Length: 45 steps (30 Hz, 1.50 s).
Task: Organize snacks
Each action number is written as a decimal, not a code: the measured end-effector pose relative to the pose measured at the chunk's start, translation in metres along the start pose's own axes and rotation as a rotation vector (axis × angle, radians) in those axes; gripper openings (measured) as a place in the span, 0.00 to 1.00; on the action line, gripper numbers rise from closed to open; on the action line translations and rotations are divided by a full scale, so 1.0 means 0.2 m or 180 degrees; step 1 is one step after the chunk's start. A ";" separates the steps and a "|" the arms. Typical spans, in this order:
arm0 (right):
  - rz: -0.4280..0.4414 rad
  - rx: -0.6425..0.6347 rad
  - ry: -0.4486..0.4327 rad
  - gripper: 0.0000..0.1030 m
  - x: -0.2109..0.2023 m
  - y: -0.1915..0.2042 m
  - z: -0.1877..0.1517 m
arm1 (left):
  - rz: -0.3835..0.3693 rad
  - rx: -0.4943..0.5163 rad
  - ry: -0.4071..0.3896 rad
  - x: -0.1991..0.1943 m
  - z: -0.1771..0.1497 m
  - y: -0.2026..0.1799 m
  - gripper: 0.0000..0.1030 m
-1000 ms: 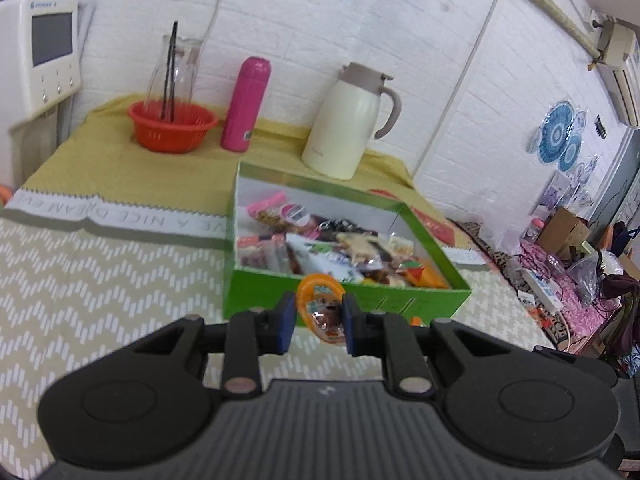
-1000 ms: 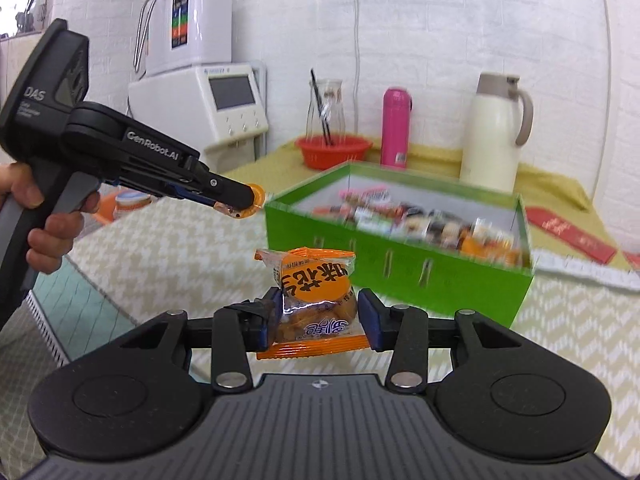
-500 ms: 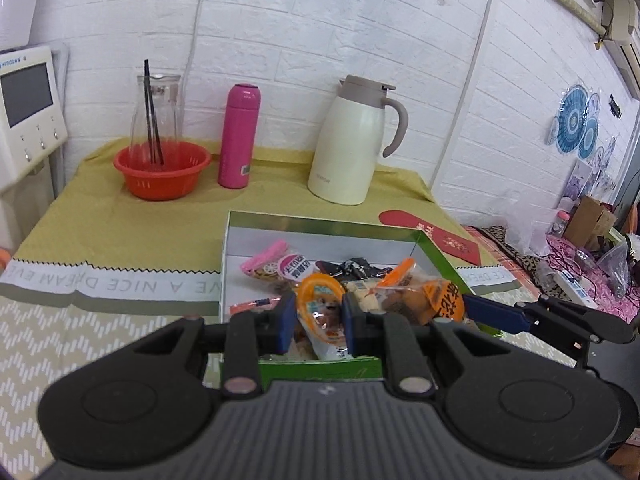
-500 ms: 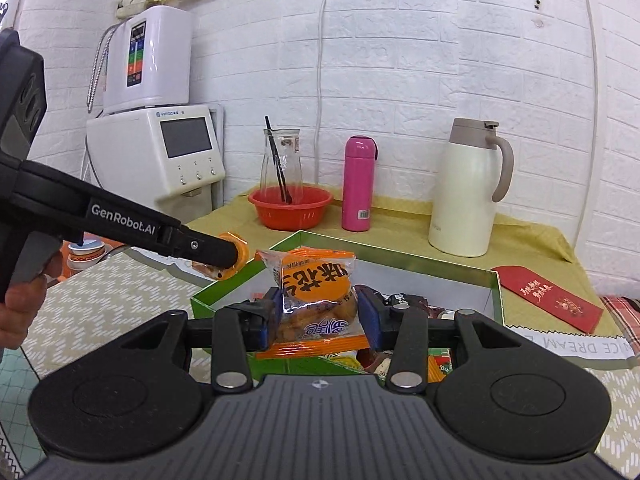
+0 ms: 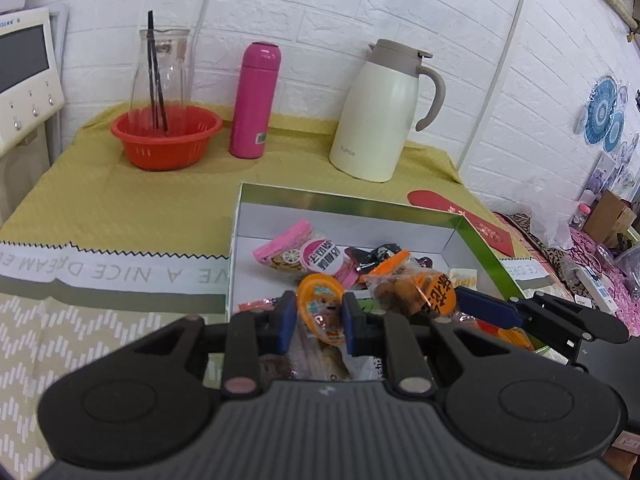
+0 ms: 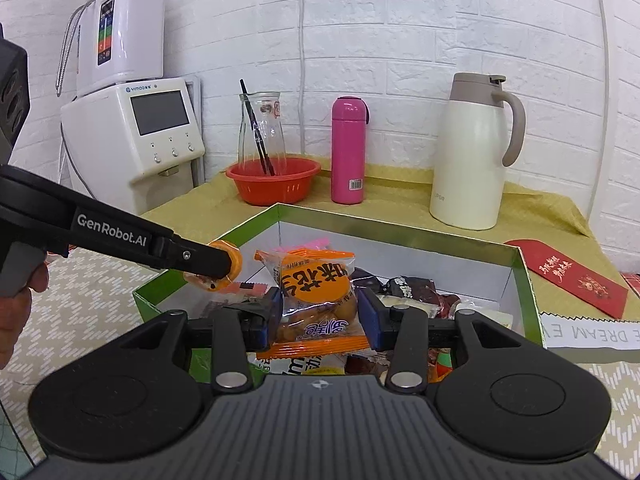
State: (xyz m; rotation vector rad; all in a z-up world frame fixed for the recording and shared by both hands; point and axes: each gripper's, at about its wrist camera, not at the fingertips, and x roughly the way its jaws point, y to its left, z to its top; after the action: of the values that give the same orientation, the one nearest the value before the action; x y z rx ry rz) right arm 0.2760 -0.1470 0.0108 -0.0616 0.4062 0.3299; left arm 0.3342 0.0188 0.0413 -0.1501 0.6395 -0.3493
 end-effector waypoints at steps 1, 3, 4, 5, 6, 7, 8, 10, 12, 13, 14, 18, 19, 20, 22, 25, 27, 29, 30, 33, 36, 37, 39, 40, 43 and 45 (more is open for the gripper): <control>-0.0006 -0.0007 0.0011 0.71 0.02 0.00 0.00 | 0.0010 0.0003 0.0005 0.01 0.00 0.00 0.16; -0.0014 -0.0031 0.0034 0.71 0.05 0.00 -0.01 | 0.0024 0.0020 0.0007 0.03 -0.01 0.01 0.16; -0.0016 -0.0041 0.0041 0.71 0.06 0.00 -0.01 | 0.0021 0.0034 0.0003 0.04 -0.01 0.01 0.16; -0.0014 -0.0061 0.0040 0.71 0.08 -0.01 -0.01 | 0.0021 0.0050 -0.0003 0.05 -0.01 0.01 0.16; -0.0011 -0.0087 0.0044 0.71 0.09 0.00 -0.02 | 0.0018 0.0064 -0.0010 0.05 -0.01 0.01 0.16; -0.0008 -0.0133 0.0063 0.71 0.11 0.00 -0.02 | 0.0013 0.0075 -0.0017 0.06 -0.02 0.01 0.17; 0.0000 -0.0177 0.0091 0.72 0.12 0.00 -0.02 | 0.0017 0.0069 -0.0037 0.06 -0.02 0.01 0.19; 0.0032 -0.0259 0.0072 0.74 0.13 0.01 -0.03 | 0.0027 0.0008 -0.0127 0.06 -0.03 0.02 0.63; 0.0062 -0.0347 0.0009 0.93 0.12 0.02 -0.04 | 0.0030 -0.0086 -0.0292 0.03 -0.04 0.04 0.63; 0.0059 -0.0387 -0.0020 1.00 0.11 0.03 -0.05 | 0.0021 -0.0094 -0.0322 0.02 -0.04 0.04 0.65; 0.0011 -0.0395 -0.0077 1.00 0.10 0.03 -0.05 | 0.0026 -0.0105 -0.0344 0.01 -0.04 0.04 0.65; 0.0052 -0.0216 -0.0077 1.00 0.08 0.01 -0.05 | 0.0300 -0.0114 -0.0427 -0.02 -0.04 0.01 0.75; 0.0056 -0.0173 -0.0084 1.00 0.08 0.00 -0.05 | 0.0338 -0.0129 -0.0437 -0.03 -0.04 0.01 0.80; 0.0040 -0.0156 -0.0091 1.00 0.07 0.00 -0.05 | 0.0363 -0.0148 -0.0443 -0.04 -0.04 0.01 0.83; -0.0011 -0.0186 -0.0089 1.00 0.06 0.01 -0.05 | 0.0413 -0.0163 -0.0472 -0.07 -0.05 0.00 0.94; -0.0046 -0.0219 -0.0105 1.00 0.01 0.03 -0.04 | 0.0442 -0.0141 -0.0499 -0.13 -0.06 -0.02 0.94; -0.0046 -0.0229 -0.0108 1.00 -0.03 0.03 -0.03 | 0.0465 -0.0125 -0.0512 -0.17 -0.07 -0.04 0.94; -0.0068 -0.0230 -0.0125 1.00 -0.10 0.03 -0.01 | 0.0499 -0.0079 -0.0530 -0.22 -0.08 -0.08 0.94; -0.0078 -0.0232 -0.0129 1.00 -0.14 0.03 -0.01 | 0.0532 -0.0057 -0.0524 -0.25 -0.09 -0.10 0.94; -0.0137 -0.0213 -0.0086 1.00 -0.25 0.03 0.00 | 0.0651 0.0032 -0.0518 -0.37 -0.13 -0.17 0.94; -0.0143 -0.0150 -0.0063 1.00 -0.38 0.01 0.00 | 0.0702 0.0112 -0.0586 -0.48 -0.19 -0.24 0.94; -0.0150 -0.0125 -0.0058 1.00 -0.43 0.01 0.00 | 0.0706 0.0118 -0.0603 -0.52 -0.22 -0.26 0.94; -0.0169 -0.0096 -0.0037 1.00 -0.51 -0.01 -0.02 | 0.0700 0.0123 -0.0618 -0.60 -0.28 -0.29 0.94; -0.0180 -0.0086 -0.0035 1.00 -0.56 -0.01 -0.03 | 0.0704 0.0139 -0.0614 -0.62 -0.30 -0.30 0.94; -0.0249 -0.0025 -0.0017 1.00 -0.68 -0.03 -0.07 | 0.0773 0.0196 -0.0590 -0.70 -0.40 -0.35 0.94; -0.0271 0.0033 0.0022 1.00 -0.75 -0.05 -0.11 | 0.0795 0.0191 -0.0565 -0.73 -0.47 -0.37 0.94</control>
State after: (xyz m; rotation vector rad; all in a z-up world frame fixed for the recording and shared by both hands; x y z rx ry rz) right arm 0.1412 -0.2039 0.0510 -0.0697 0.4109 0.2436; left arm 0.1489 0.0006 0.0663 -0.0421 0.4650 -0.1121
